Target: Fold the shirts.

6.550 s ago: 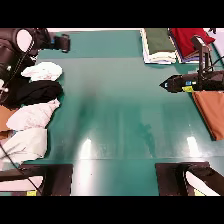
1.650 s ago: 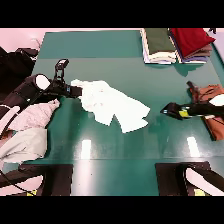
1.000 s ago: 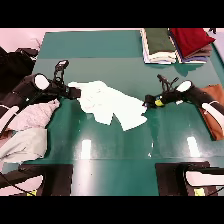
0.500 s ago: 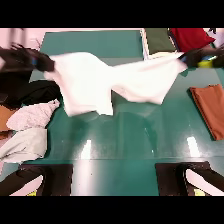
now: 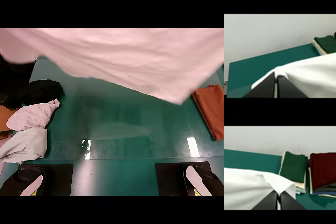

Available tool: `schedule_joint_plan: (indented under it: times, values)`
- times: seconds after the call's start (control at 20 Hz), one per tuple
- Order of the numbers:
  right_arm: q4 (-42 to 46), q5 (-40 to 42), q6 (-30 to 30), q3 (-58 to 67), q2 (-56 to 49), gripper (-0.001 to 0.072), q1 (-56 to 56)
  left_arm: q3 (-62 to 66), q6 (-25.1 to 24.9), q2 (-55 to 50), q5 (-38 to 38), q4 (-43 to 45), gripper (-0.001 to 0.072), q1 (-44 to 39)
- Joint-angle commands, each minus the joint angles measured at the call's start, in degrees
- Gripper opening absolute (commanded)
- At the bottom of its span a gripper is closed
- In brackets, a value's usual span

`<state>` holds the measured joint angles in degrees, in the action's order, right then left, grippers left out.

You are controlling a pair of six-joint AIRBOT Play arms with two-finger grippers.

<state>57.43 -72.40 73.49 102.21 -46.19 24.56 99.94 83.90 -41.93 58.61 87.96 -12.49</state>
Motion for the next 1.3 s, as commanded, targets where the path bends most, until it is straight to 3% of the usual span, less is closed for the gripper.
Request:
schedule_joint_plan:
  times: [0.0, 0.15, 0.35, 0.5, 0.7, 0.75, 0.8, 0.85, 0.95, 1.1, 1.25]
  values:
    - [0.2, -4.0, 1.9, 3.6, -1.2, 0.0016, 2.7, 1.1, -0.4, 1.2, 0.5, -4.6, 0.0024, 0.0]
    - [1.5, -9.6, 4.3, 3.5, -7.9, 0.0016, -0.8, -2.6, -0.4, -3.7, 3.8, -4.4, 0.0025, 0.0]
    - [13.9, -16.7, 8.6, 3.4, -21.6, 0.0016, -10.3, -12.0, -0.6, -15.5, 6.9, -4.4, 0.0025, 0.0]
    - [21.4, -19.9, 9.7, 3.4, -33.6, 0.0016, -16.7, -18.0, -1.5, -27.2, 2.1, -4.4, 0.0025, 0.0]
    - [23.6, -16.1, 10.0, 3.5, -46.5, 0.0017, -21.2, -18.5, -0.9, -40.2, -4.1, -4.4, 0.0031, 0.5]
    - [23.2, -15.0, 10.0, 3.5, -48.3, 0.0025, -21.7, -18.5, 0.7, -41.4, -4.1, -4.4, 0.0243, 1.2]
    - [23.1, -13.9, 10.0, 3.5, -49.6, 0.0201, -21.8, -18.5, 2.2, -41.6, -3.7, -4.4, 0.0450, 2.4]
    - [23.1, -13.1, 10.0, 3.5, -50.3, 0.0367, -21.7, -18.5, 2.8, -41.2, -2.8, -4.4, 0.0445, 4.0]
    - [21.4, -13.7, 9.9, 3.5, -50.3, 0.0366, -20.7, -18.4, 2.7, -39.5, 3.4, -4.8, 0.0446, 8.3]
    - [9.4, -16.0, 7.5, -0.9, -47.8, 0.0366, -17.0, -21.8, 0.4, -37.4, 13.0, -10.1, 0.0446, 15.1]
    - [2.4, -14.7, 4.8, -12.6, -41.4, 0.0366, -14.5, -33.7, -1.9, -33.2, 11.7, -18.6, 0.0447, 19.2]
